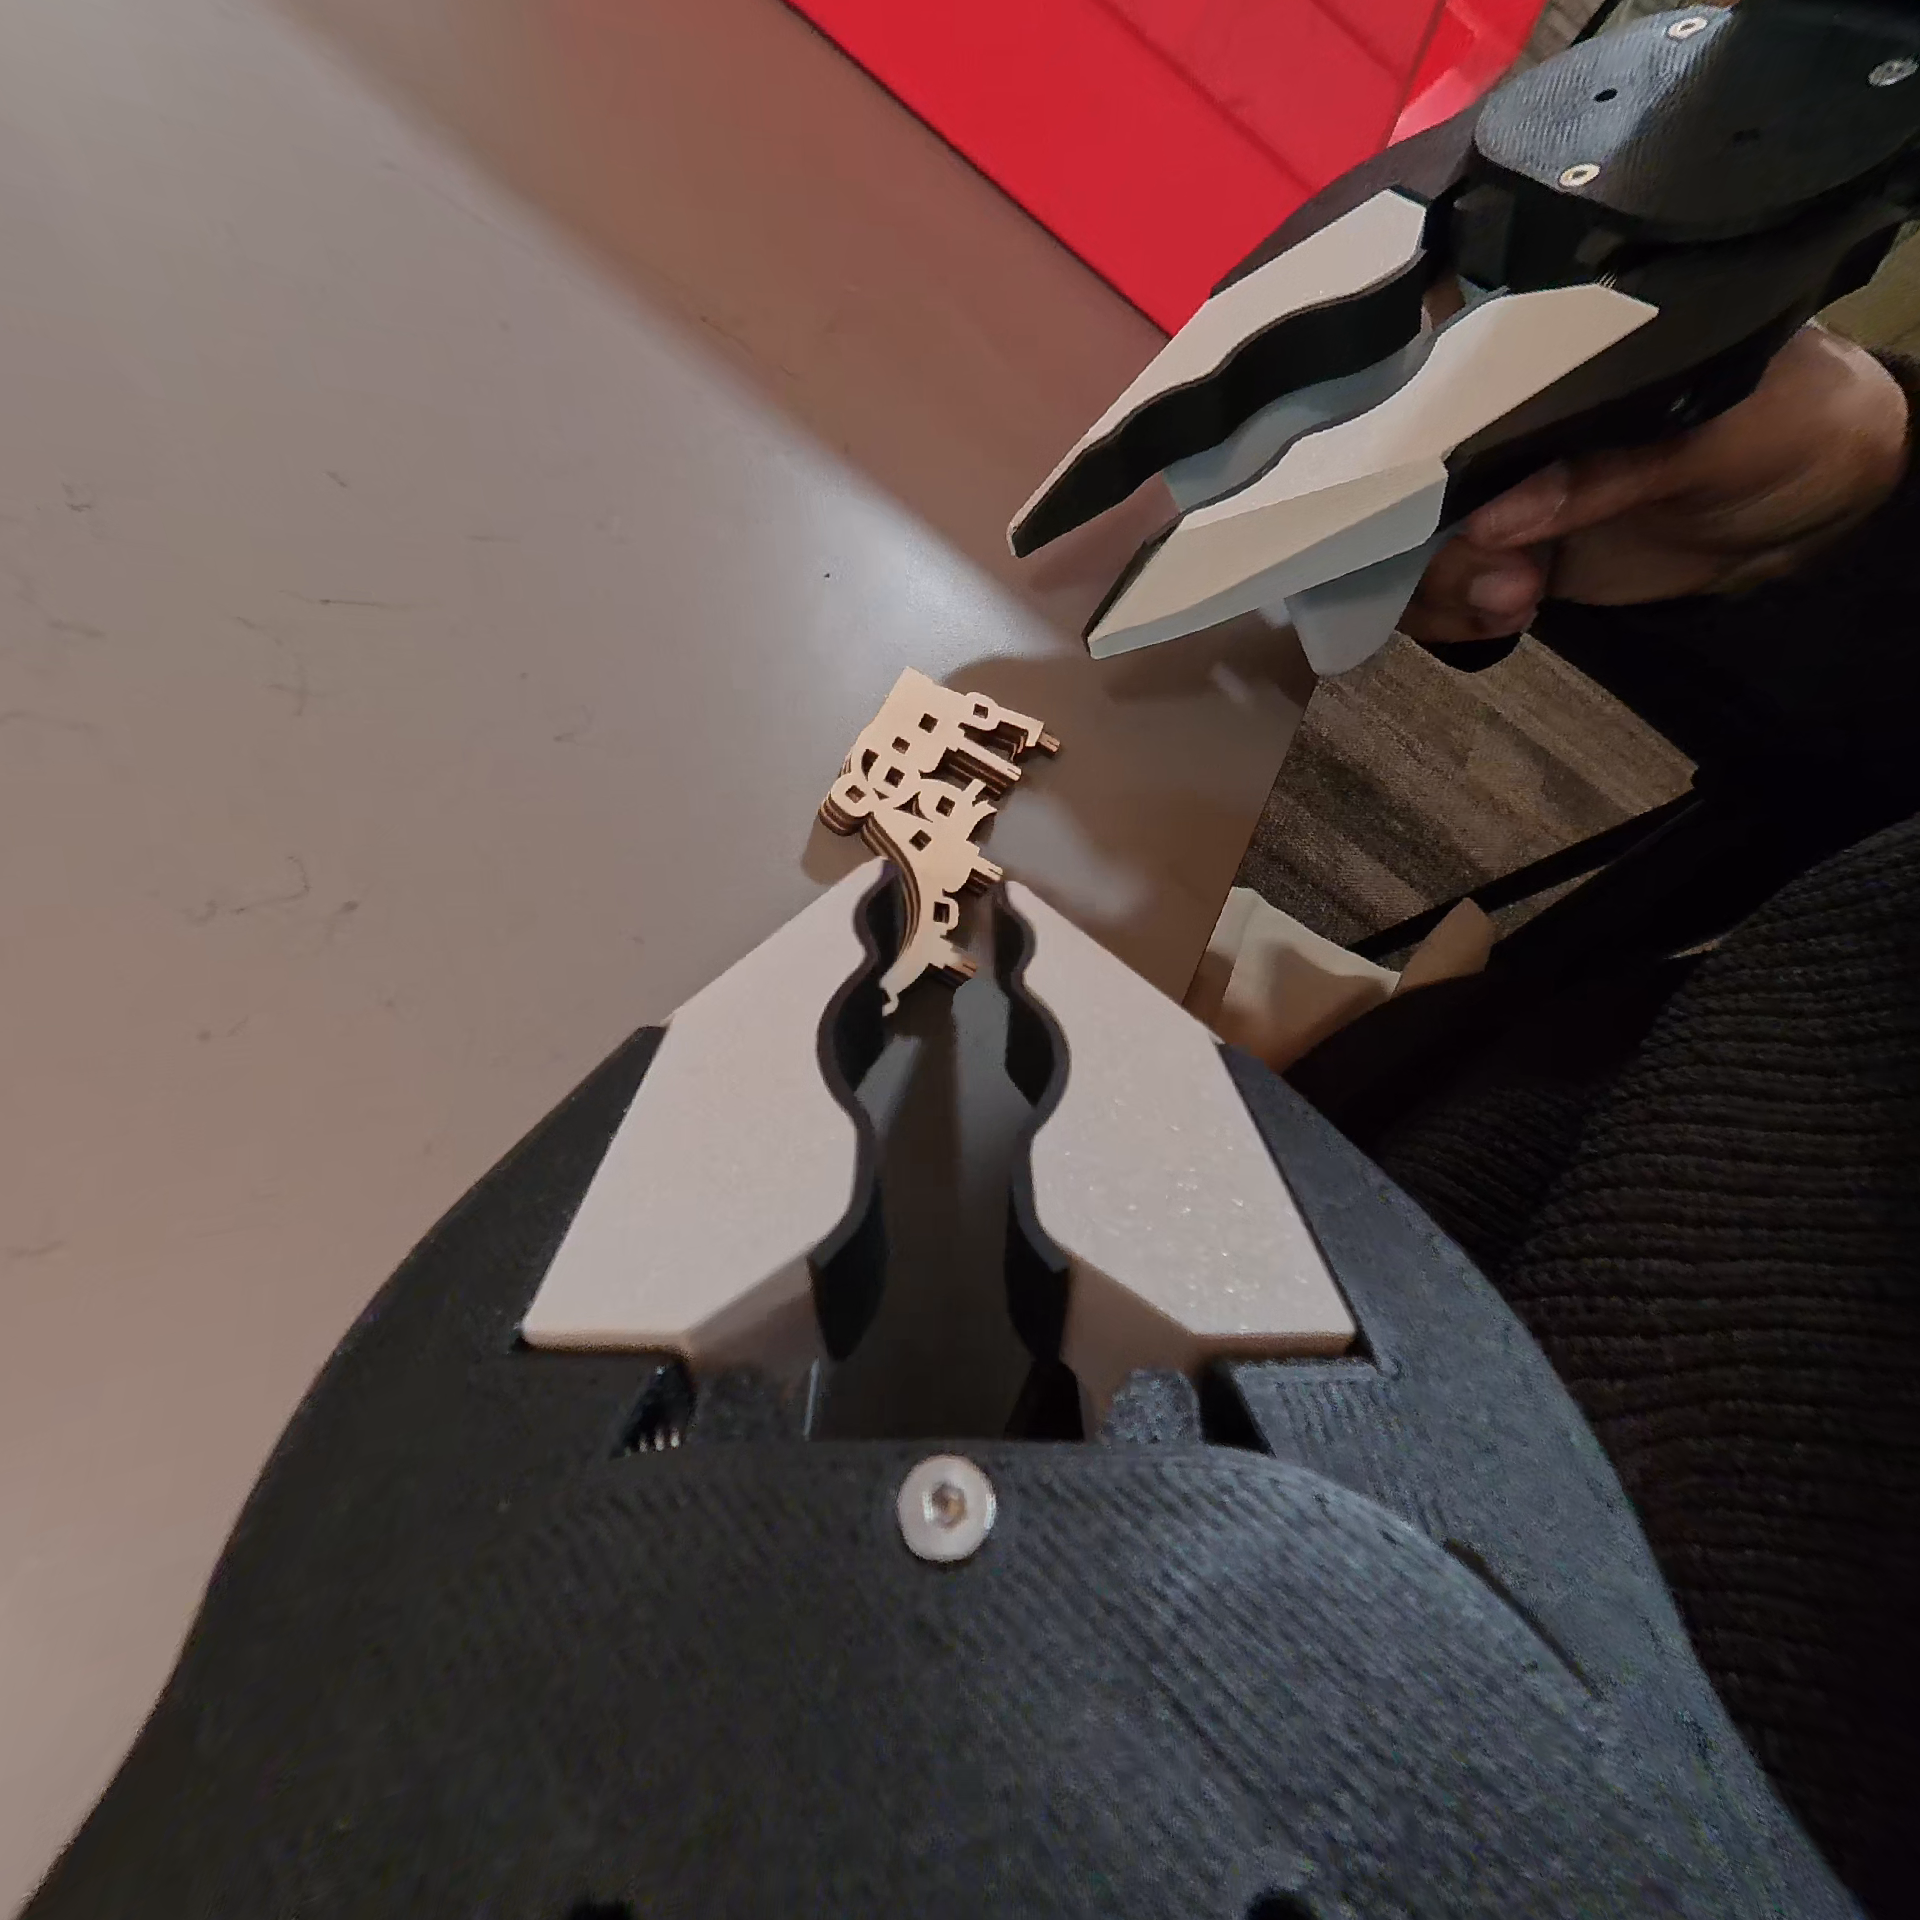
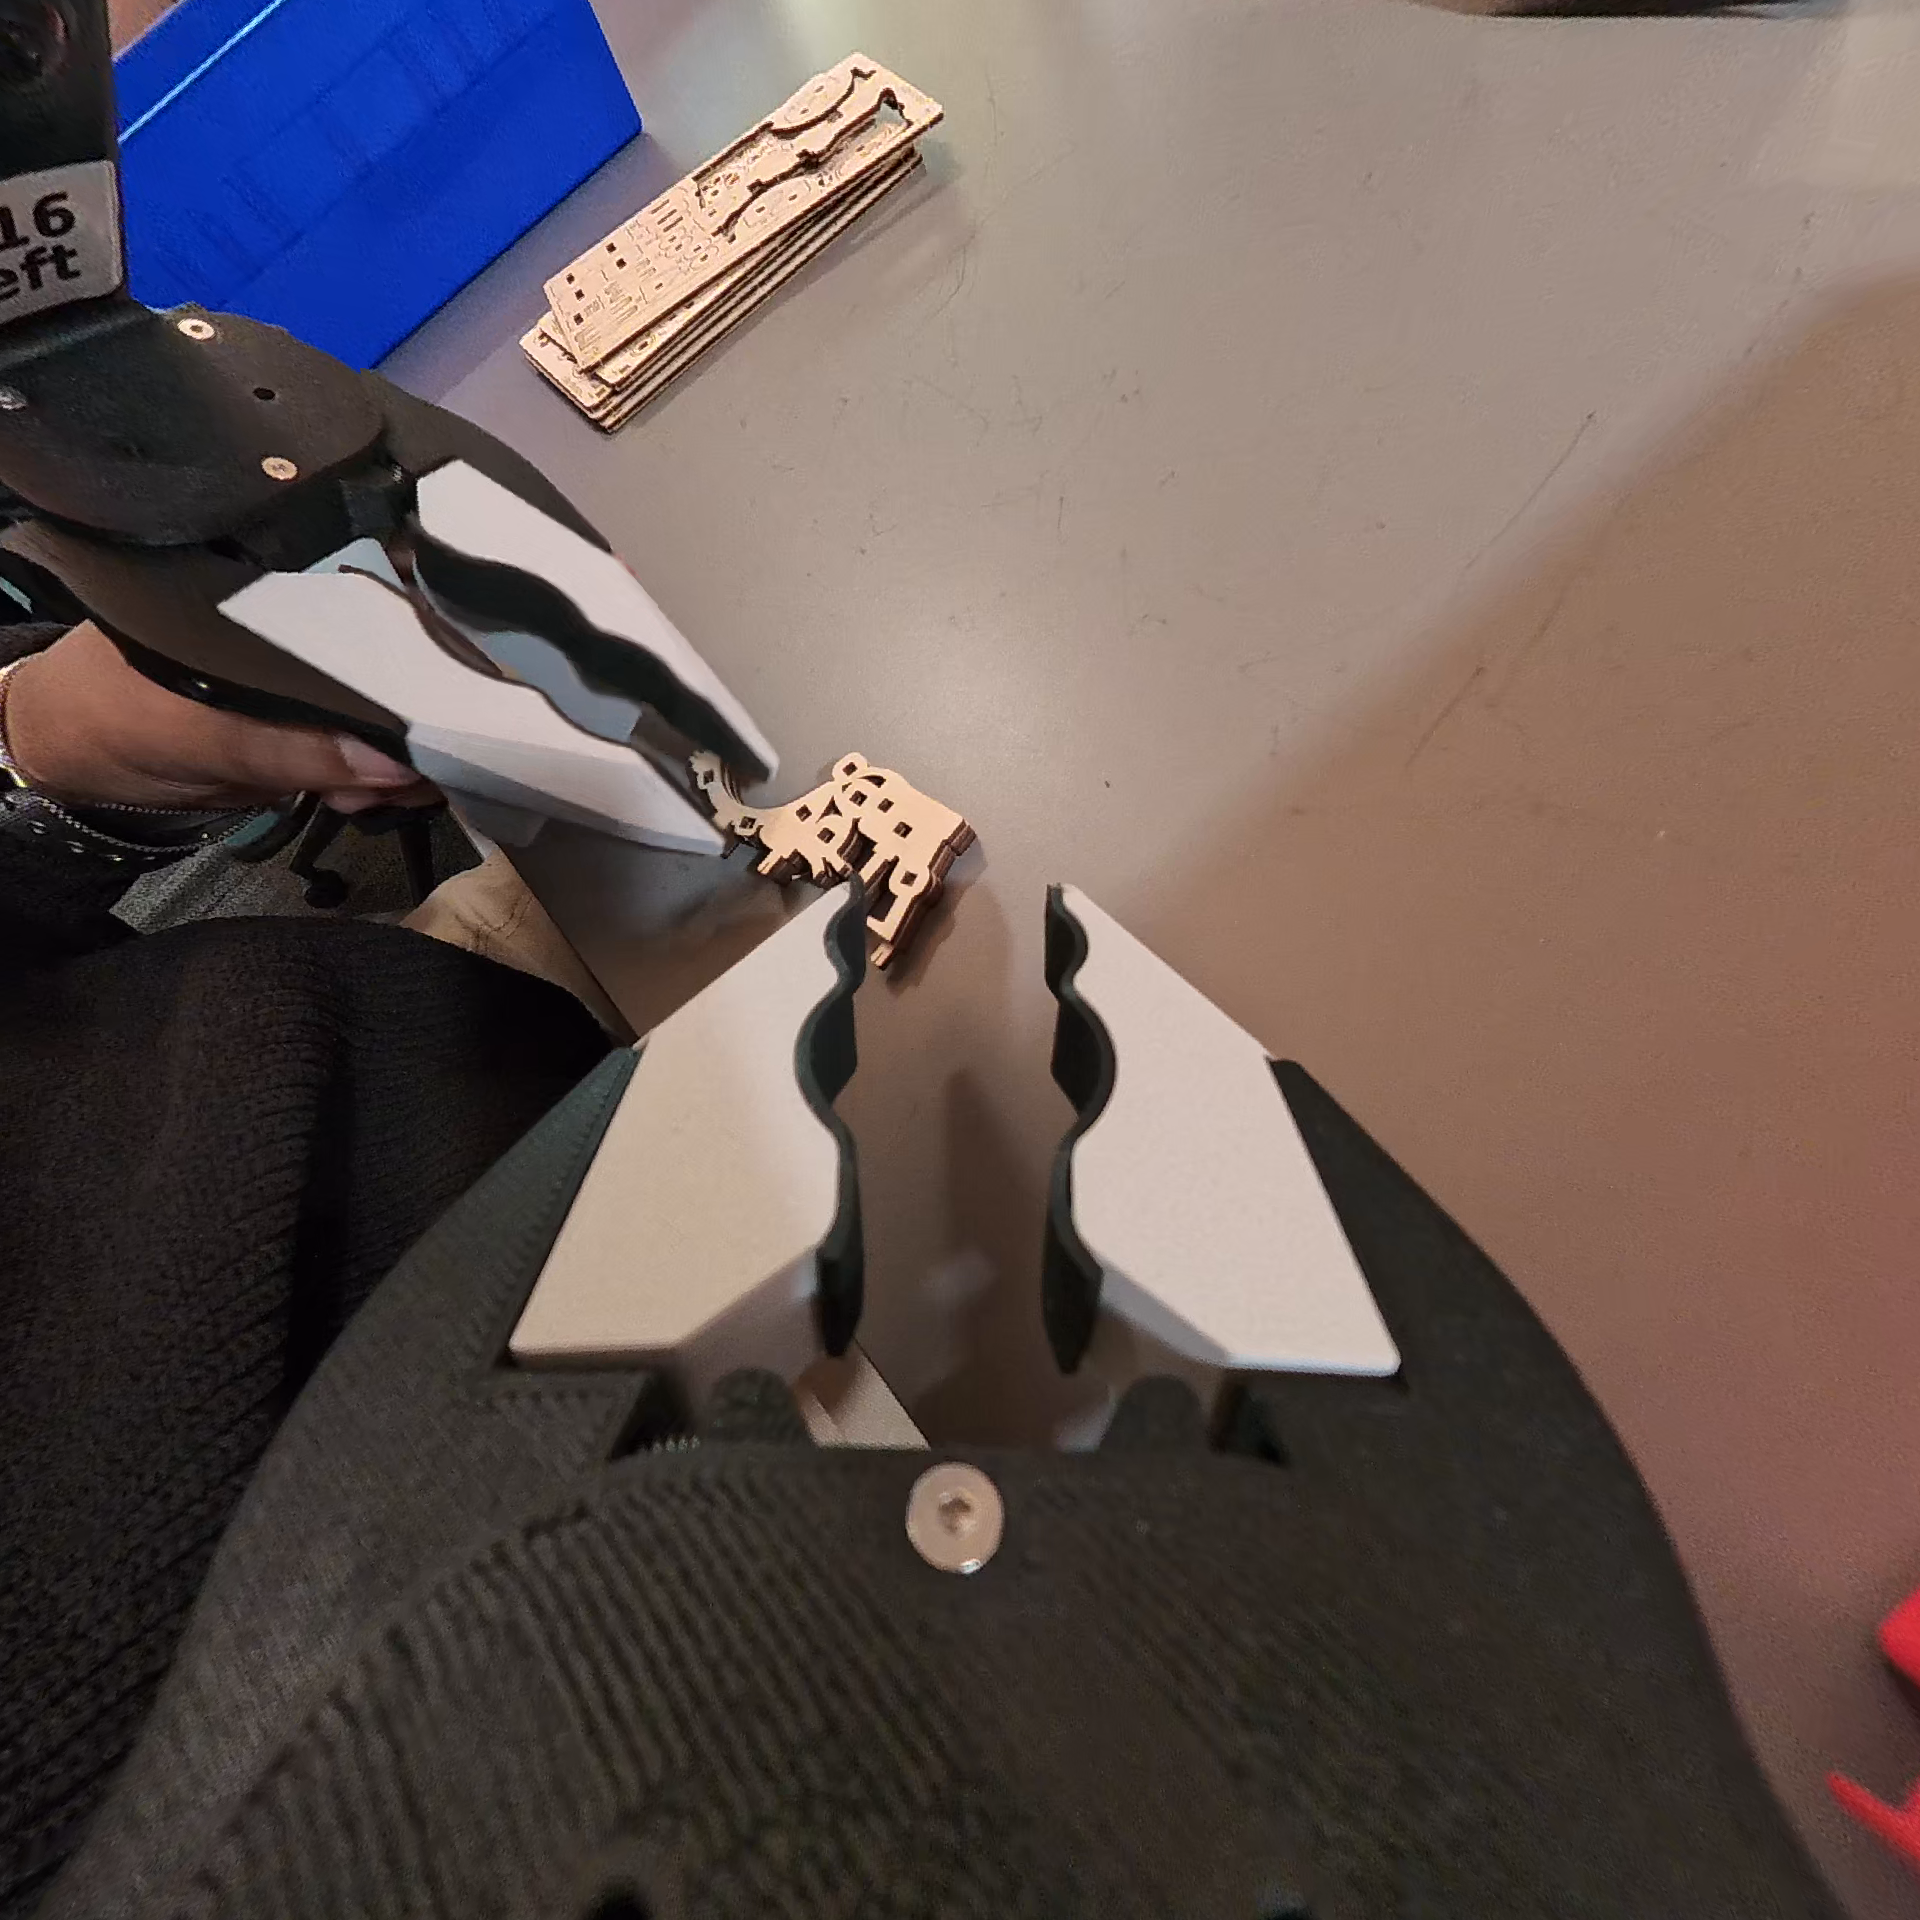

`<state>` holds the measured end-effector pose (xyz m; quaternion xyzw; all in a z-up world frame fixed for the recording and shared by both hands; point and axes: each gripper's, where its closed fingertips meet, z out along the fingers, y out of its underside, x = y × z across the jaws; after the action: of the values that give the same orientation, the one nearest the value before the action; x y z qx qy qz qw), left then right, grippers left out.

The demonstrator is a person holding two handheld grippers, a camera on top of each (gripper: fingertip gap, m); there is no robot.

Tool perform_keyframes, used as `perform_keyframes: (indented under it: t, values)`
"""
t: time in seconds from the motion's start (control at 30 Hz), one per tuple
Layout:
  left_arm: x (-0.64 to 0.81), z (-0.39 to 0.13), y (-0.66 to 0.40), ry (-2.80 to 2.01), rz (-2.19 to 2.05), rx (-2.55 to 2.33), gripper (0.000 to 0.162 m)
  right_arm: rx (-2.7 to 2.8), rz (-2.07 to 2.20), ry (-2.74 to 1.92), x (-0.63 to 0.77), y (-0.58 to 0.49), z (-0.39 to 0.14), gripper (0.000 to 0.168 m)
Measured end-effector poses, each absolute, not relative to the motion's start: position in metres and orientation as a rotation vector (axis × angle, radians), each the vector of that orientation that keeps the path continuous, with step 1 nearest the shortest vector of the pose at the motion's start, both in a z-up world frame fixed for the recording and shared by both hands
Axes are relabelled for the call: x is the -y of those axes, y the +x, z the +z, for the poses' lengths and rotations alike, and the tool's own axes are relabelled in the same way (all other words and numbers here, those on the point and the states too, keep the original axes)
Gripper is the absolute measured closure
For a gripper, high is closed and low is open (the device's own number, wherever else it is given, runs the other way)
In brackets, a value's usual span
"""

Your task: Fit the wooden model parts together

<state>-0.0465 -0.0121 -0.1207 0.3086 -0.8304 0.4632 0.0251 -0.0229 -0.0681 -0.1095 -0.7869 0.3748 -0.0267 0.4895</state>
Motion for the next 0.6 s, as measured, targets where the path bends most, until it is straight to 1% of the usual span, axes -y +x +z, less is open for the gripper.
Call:
perform_keyframes:
  t: [0.1, 0.17, 0.6]
  values:
    - [0.0114, -0.1151, -0.0434, 0.964, 1.479, 2.551, 0.129, -0.910, -0.066, -1.912, 0.0682, -0.0228, -0.1096, 0.135]
    - [0.0093, -0.1123, -0.0402, 0.978, 1.503, 2.544, 0.123, -0.910, -0.066, -1.912, 0.0682, -0.0228, -0.1097, 0.135]
    - [0.0035, -0.1180, -0.0398, 0.942, 1.457, 2.630, 0.122, -0.905, -0.074, -1.920, 0.0678, -0.0234, -0.1099, 0.135]
